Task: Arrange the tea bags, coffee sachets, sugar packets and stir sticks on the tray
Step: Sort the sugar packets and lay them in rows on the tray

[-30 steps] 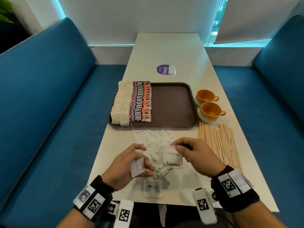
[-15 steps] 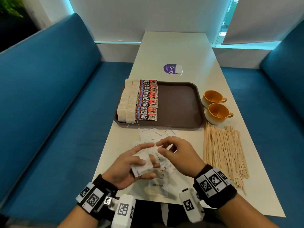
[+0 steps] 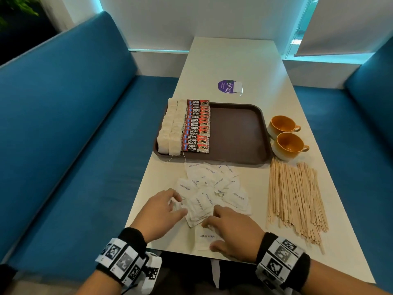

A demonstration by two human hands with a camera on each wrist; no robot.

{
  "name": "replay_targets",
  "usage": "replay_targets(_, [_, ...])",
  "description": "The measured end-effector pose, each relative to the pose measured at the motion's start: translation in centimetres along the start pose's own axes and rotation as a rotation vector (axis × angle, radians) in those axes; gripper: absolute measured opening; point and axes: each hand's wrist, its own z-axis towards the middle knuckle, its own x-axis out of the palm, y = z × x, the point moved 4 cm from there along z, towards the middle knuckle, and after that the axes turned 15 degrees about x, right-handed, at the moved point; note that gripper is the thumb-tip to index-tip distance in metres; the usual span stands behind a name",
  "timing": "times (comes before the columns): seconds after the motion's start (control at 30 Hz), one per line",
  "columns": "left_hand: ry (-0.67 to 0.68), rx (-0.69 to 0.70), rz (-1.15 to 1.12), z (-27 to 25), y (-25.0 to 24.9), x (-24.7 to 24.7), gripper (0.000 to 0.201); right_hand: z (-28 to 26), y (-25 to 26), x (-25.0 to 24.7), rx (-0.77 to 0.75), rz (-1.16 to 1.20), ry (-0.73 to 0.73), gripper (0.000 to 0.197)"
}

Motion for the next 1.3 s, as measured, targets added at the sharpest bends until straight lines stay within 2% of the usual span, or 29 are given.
replay_targets(0.17, [-0.055,0.103,0.086,1.9,-2.2,0.9,0.028,0.3,-0.1,-0.3,0.049,0.123,0.02,0.031])
replay_targets(0.27, [0.008,0.102,0.199,3.4,-2.5,1.8,0.046,0.2,-0.8,-0.4,0.108,0.281,0.048,0.017])
replay_targets(0.33, [0.092,0.101,0.27,4.1,-2.7,2.5,0.054,-0.2,-1.6,-0.4,0.155,0.417,0.07,0.017])
replay_targets(0.4, [0.14,0.106,0.29,4.4,-2.9,3.1,0.052,-0.6,-2.3,-0.6,0.191,0.539,0.071,0.024])
replay_targets(0.57, [0.129,0.089,0.181,4.7,-2.9,3.0,0.036,-0.1,-6.2,-2.9,0.333,0.709,-0.111,0.035])
replay_targets(0.67, [0.134,0.095,0.025,4.5,-2.5,2.6,0.034,1.1,-8.8,-4.0,0.431,0.735,-0.204,0.042])
replay_targets(0.77, [0.159,0.091,-0.145,3.9,-2.0,1.7,0.032,2.4,-9.8,-3.6,0.5,0.69,-0.168,0.051])
replay_targets(0.83, [0.142,0.056,-0.314,3.4,-1.6,0.8,0.027,2.8,-9.8,-3.2,0.515,0.606,-0.154,0.05])
replay_targets(0.93, [0.042,-0.054,-0.743,2.4,-0.8,-0.4,0.014,2.7,-9.7,-3.3,0.524,0.522,-0.213,0.042])
replay_targets(1.0, [-0.013,-0.11,-0.995,1.9,-0.5,-0.8,0.016,2.6,-9.6,-3.4,0.523,0.512,-0.237,0.037])
replay_targets(1.07, [-0.033,-0.125,-1.059,1.8,-0.2,-0.8,0.026,2.5,-9.4,-3.2,0.514,0.537,-0.252,0.033])
replay_targets(1.1, [-0.027,-0.104,-0.97,1.9,-0.2,-0.7,0.027,2.3,-9.4,-3.2,0.506,0.559,-0.261,0.031])
replay_targets(1.23, [0.077,0.058,-0.195,2.6,-1.4,0.5,0.016,1.7,-9.3,-3.7,0.421,0.724,-0.244,0.024])
replay_targets(1.3, [0.147,0.077,0.021,2.9,-2.3,1.6,0.026,1.3,-9.3,-4.3,0.391,0.768,-0.229,0.025])
